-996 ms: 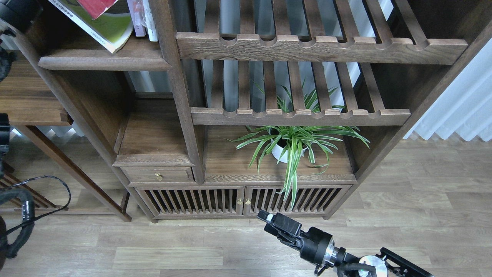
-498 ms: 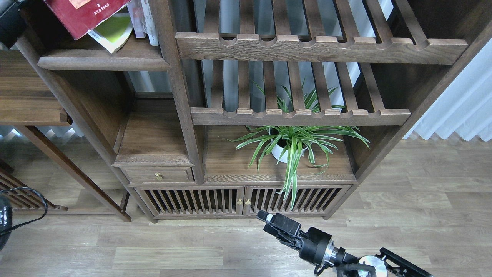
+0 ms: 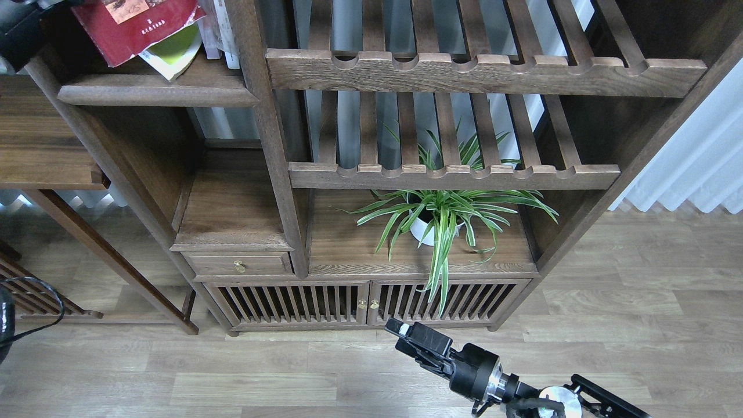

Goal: Organize books on shelf

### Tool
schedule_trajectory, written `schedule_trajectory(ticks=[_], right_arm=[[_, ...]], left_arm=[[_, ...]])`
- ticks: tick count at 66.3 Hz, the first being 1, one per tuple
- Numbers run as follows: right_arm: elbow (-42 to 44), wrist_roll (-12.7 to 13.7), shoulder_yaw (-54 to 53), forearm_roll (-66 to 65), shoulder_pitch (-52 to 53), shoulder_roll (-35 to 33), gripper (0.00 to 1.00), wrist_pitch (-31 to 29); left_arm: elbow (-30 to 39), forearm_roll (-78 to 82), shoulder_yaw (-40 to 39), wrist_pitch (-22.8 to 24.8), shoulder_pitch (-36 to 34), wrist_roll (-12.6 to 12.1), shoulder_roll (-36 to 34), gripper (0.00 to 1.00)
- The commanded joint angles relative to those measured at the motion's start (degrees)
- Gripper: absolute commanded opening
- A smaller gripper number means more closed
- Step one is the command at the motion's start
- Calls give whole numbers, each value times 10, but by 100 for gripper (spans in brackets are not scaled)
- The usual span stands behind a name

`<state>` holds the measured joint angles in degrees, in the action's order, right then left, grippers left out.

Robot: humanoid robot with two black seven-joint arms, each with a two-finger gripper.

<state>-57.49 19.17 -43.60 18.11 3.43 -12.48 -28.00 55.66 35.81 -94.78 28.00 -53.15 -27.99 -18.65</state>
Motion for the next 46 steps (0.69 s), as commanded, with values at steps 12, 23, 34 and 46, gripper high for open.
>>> schedule_trajectory(ticks=[12,23,34,46], right_arm=[[0,0,1,0,1,4,99,0],[0,0,0,1,-1,4,99,0],[0,0,0,2,-1,4,99,0],[0,0,0,2,-2,4,99,0]], left_arm=[[-70,34,54,0,-54,107,26,5],[-97,37,86,0,-59,181,31,5],[-122,37,108,0,-59,249,29,5],[-135,35,127,0,-55,288,25,6]])
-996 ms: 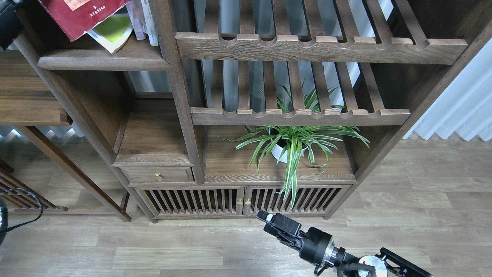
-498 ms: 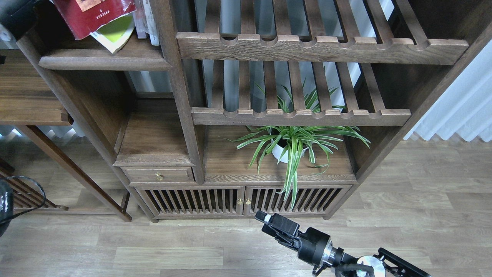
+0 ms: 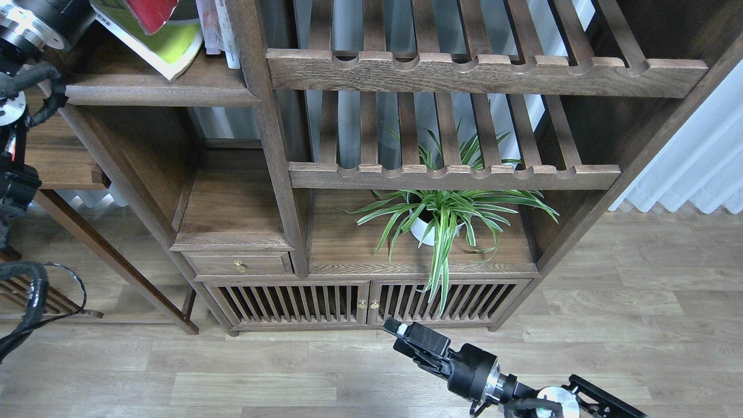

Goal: Organize books on shelf

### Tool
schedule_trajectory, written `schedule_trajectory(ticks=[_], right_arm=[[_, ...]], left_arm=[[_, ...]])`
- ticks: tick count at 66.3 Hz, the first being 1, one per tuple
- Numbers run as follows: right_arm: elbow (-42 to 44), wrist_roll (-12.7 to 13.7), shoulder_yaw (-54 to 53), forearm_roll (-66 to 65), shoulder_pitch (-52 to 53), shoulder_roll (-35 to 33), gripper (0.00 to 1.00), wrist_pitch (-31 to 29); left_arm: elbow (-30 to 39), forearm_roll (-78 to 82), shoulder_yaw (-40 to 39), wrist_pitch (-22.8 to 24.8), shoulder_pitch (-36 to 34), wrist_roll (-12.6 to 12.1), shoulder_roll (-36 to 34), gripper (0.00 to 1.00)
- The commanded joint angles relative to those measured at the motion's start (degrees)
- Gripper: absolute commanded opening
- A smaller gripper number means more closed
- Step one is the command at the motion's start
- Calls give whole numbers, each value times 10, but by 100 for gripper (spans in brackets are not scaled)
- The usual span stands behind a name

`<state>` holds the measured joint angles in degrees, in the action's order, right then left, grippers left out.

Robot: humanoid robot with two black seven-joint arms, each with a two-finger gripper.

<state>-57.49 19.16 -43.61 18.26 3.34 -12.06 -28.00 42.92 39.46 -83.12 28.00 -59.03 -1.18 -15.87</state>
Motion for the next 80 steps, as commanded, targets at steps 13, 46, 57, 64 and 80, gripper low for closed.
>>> schedule_trajectory(ticks=[13,46,57,64,80], right_arm=[[-1,0,0,1,-1,0,99,0],[0,-1,-1,2,-4,1,99,0],[0,-1,-1,2,-4,1,99,0],[-1,-1,0,2,-7,5,99,0],[0,-16,-9,6,-14,17,99,0]], left_arm=[[-19,-8,23,0,6,21,2,20],[-14,-74,24,0,11,30,2,89],[21,-135,24,0,44,34,1,92],[86,-160,22,0,107,33,2,92],[209,-160,-1,0,226,33,4,95]])
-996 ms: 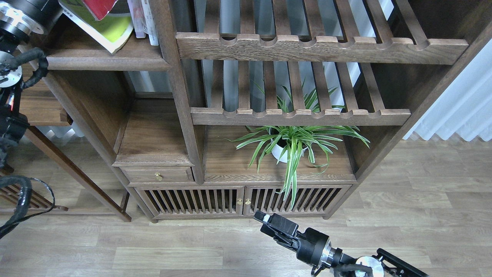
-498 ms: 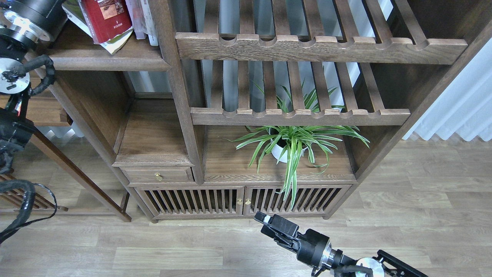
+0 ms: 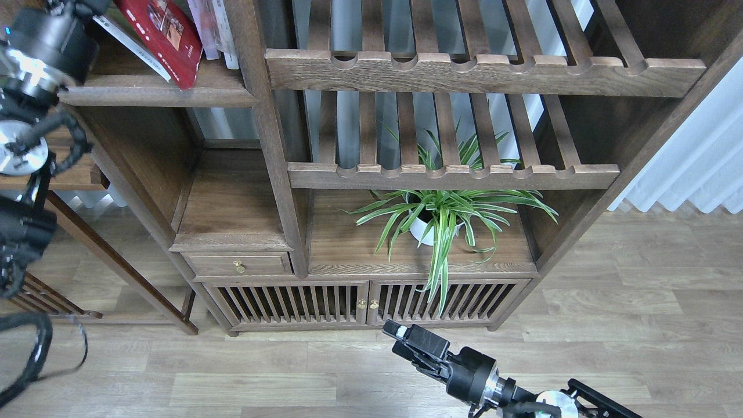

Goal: Organize books on shelf

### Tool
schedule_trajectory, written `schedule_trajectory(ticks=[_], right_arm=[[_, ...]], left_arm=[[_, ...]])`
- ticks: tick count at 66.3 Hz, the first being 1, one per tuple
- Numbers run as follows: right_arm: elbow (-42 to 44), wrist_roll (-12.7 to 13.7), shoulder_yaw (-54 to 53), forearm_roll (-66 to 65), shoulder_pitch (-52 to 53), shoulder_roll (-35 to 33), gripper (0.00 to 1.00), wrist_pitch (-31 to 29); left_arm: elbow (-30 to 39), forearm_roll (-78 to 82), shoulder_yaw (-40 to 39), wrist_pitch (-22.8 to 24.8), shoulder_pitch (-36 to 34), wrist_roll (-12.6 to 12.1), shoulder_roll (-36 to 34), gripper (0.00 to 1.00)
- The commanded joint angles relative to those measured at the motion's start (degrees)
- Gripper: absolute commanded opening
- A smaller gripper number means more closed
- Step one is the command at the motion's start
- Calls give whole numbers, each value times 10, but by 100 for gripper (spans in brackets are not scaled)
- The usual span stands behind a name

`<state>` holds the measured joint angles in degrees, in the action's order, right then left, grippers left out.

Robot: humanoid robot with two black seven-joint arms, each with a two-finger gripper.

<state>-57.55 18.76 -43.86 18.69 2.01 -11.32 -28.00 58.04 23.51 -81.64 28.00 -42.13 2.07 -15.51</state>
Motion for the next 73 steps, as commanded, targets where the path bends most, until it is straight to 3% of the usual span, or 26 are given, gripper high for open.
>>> schedule_trajectory(ticks=[1,10,37,59,73], right_arm=[[1,-14,-6,3,-1,10,99,0],[1,-50,-6,5,1,23,99,0],[1,-52,-6,5,2,24,99,0],[0,-52,0,5,2,24,99,0],[0,-51,0,5,1,24,99,0]], left_arm=[[61,0,-18,0,61,0,0,96],[118,0,-36,0,120,0,6,98],[127,-1,-76,0,159,0,29,99],[25,0,-78,0,13,2,51,99],[-74,5,-55,-38,-82,2,51,99]])
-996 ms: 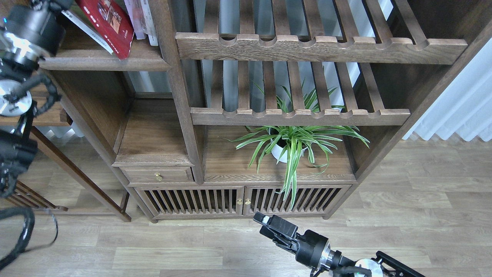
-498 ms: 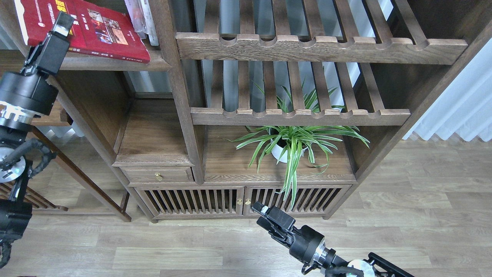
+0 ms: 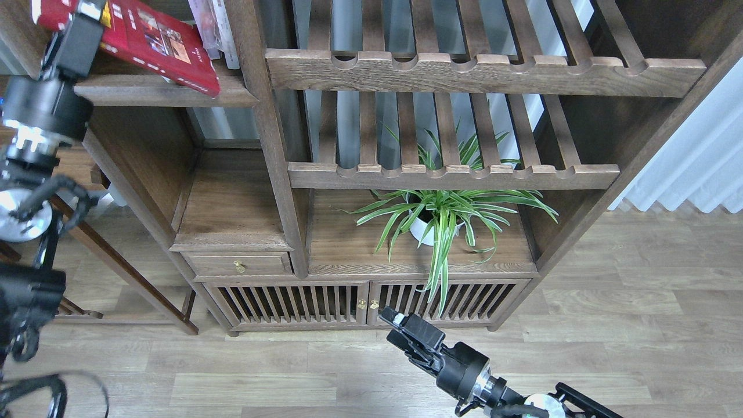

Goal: Organize books on shelf

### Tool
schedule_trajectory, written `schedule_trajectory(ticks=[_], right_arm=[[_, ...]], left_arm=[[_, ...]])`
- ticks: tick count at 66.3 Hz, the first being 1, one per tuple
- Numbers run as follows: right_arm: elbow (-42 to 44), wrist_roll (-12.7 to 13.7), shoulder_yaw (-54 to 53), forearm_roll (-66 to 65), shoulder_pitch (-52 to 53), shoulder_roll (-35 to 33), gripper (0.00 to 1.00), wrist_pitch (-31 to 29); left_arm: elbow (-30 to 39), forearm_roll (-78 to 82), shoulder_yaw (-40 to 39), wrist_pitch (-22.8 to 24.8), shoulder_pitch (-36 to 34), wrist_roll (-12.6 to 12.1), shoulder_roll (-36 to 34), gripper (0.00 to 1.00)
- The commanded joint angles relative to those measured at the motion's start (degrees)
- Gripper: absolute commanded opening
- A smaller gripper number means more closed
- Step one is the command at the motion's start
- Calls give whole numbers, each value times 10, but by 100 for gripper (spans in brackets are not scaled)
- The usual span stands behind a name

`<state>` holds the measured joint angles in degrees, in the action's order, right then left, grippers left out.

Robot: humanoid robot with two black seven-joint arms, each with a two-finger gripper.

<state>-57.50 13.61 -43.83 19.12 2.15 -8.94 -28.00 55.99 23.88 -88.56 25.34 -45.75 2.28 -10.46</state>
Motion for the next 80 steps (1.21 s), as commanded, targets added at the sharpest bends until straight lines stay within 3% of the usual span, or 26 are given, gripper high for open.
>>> schedule_trajectory(ticks=[1,26,43,80], right_arm=[[-1,-1,0,0,-1,0,99,0],[-1,0,0,0,-2,0,99,0],[-2,0,1,0,-2,0,99,0],[-2,0,1,0,-4,0,99,0]], left_arm=[[-61,1,16,-12,-51,0,0,99],[-236,1,79,-13,-188,52,0,99],[-294,1,84,-13,-234,62,1,99],[-352,-132,114,-12,-239,63,40,99]])
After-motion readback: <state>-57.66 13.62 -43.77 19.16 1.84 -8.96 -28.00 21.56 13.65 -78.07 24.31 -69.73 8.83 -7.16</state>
